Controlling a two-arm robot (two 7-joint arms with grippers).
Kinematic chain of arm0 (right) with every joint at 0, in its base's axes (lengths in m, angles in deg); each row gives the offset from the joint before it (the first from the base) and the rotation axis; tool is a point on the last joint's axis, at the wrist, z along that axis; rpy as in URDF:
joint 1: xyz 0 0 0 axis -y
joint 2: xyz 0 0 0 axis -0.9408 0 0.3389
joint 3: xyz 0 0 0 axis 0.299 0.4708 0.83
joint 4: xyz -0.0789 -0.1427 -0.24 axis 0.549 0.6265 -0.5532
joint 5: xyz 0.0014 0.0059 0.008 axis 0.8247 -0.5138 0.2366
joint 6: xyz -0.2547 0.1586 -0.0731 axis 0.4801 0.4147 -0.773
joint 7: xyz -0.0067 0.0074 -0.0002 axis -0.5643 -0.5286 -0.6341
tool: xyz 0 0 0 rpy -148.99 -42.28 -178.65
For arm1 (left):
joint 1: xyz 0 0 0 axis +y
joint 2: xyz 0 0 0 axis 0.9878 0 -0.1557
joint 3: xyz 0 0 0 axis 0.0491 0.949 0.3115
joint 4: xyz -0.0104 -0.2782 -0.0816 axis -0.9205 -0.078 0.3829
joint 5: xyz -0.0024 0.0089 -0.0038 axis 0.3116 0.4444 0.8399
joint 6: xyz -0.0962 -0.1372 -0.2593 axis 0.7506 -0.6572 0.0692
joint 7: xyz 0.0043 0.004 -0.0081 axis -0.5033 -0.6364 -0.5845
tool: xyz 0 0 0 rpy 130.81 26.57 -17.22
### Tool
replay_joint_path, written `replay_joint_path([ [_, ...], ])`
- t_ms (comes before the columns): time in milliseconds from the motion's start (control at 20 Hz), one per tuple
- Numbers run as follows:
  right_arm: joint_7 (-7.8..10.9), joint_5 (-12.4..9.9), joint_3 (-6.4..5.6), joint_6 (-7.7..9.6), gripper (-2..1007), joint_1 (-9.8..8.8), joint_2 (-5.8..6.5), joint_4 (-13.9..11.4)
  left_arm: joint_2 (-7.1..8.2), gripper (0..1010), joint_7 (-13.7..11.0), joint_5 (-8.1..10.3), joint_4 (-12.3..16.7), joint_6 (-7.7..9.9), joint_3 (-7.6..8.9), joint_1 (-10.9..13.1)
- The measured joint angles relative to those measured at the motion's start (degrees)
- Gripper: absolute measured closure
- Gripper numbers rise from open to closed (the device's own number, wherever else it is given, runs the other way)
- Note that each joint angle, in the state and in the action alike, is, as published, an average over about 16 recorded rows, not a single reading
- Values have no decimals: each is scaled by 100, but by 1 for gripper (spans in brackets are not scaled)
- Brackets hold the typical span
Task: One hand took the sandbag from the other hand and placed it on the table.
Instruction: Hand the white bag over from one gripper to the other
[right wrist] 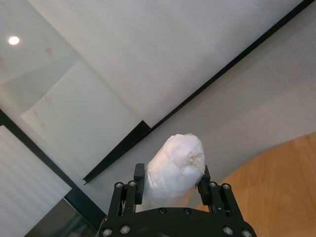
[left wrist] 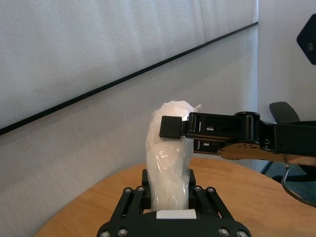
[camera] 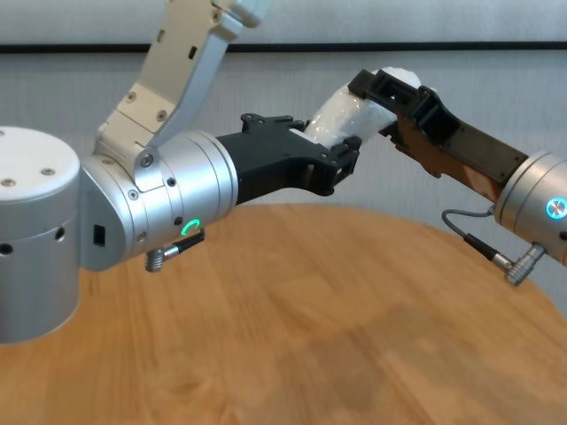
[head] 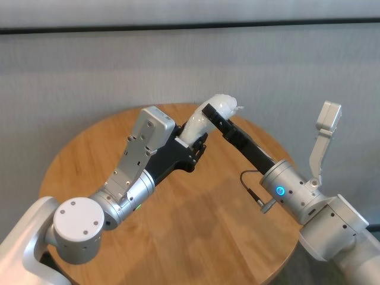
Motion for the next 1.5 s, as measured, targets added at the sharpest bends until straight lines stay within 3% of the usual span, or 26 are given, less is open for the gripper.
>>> replay_joint_path([
  [950,-19,-131,80,-94,378,-11,54,-34,0,73,1,0,0,-2,0,0],
  [1500,-83,-126,89,-135,378,-18,72,-56,-7,8,-58,62,-11,-208,31,28],
])
